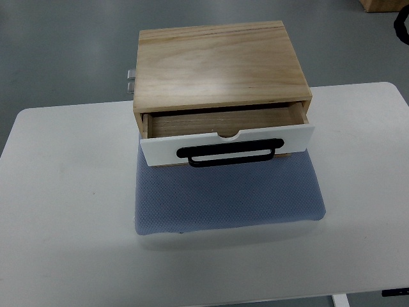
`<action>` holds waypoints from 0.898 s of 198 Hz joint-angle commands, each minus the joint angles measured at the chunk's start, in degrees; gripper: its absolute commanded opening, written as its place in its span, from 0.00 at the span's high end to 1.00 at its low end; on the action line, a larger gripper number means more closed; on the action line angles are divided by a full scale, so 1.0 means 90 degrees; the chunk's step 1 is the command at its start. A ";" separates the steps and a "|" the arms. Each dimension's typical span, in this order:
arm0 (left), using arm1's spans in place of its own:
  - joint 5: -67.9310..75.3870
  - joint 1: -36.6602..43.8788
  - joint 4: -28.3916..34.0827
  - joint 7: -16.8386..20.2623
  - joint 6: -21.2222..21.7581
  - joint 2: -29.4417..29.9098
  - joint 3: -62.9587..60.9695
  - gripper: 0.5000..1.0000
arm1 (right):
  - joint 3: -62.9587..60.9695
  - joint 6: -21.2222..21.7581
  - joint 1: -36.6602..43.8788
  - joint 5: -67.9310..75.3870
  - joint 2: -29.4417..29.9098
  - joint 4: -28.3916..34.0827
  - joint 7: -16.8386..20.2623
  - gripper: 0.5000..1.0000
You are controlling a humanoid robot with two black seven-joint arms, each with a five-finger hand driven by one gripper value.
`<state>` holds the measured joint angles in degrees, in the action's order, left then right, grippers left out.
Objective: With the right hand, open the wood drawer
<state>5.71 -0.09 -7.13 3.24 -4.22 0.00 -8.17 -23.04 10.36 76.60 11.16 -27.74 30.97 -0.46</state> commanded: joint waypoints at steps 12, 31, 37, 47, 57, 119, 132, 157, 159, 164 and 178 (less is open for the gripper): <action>0.0000 0.0001 0.0001 0.0001 0.0000 0.0000 0.0000 0.00 | -0.0184 0.0001 -0.0318 0.0010 0.0250 -0.0648 -0.0222 0.12; 0.0000 0.0001 0.0001 0.0001 0.0000 0.0000 0.0000 0.00 | -0.0262 -0.0008 -0.0494 0.0010 0.0416 -0.0843 -0.0398 0.12; 0.0000 0.0001 0.0001 0.0001 0.0000 0.0000 0.0000 0.00 | -0.0262 -0.0008 -0.0553 0.0010 0.0455 -0.0902 -0.0437 0.11; 0.0000 0.0001 0.0001 0.0001 0.0000 0.0000 0.0000 0.00 | -0.0262 -0.0047 -0.0611 0.0010 0.0494 -0.0980 -0.0505 0.11; 0.0000 0.0001 0.0001 0.0001 0.0000 0.0000 0.0000 0.00 | -0.0262 -0.0135 -0.0670 0.0010 0.0504 -0.1029 -0.0554 0.11; 0.0000 0.0001 0.0001 0.0001 0.0000 0.0000 0.0000 0.00 | -0.0330 -0.0360 -0.1139 0.0029 0.0660 -0.1048 -0.0759 0.11; 0.0000 0.0001 0.0001 0.0001 0.0000 0.0000 0.0000 0.00 | -0.0506 -0.0428 -0.1256 0.0029 0.0709 -0.1048 -0.0759 0.11; 0.0000 0.0001 0.0001 0.0001 0.0000 0.0000 0.0000 0.00 | -0.0858 -0.0477 -0.1509 0.0029 0.0748 -0.1039 -0.0749 0.11; 0.0000 0.0001 0.0001 0.0001 0.0000 0.0000 0.0000 0.00 | -0.0867 -0.0477 -0.1519 0.0029 0.0767 -0.1039 -0.0749 0.11; 0.0000 0.0001 0.0001 0.0001 0.0000 0.0000 0.0000 0.00 | -0.0887 -0.0477 -0.1549 0.0029 0.0797 -0.1039 -0.0749 0.11; 0.0000 0.0001 0.0001 0.0001 0.0000 0.0000 0.0000 0.00 | -0.0897 -0.0477 -0.1637 0.0029 0.0924 -0.1039 -0.0759 0.11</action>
<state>5.71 -0.09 -7.11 3.26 -4.22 0.00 -8.17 -30.55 6.12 63.05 11.43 -20.72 21.57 -7.27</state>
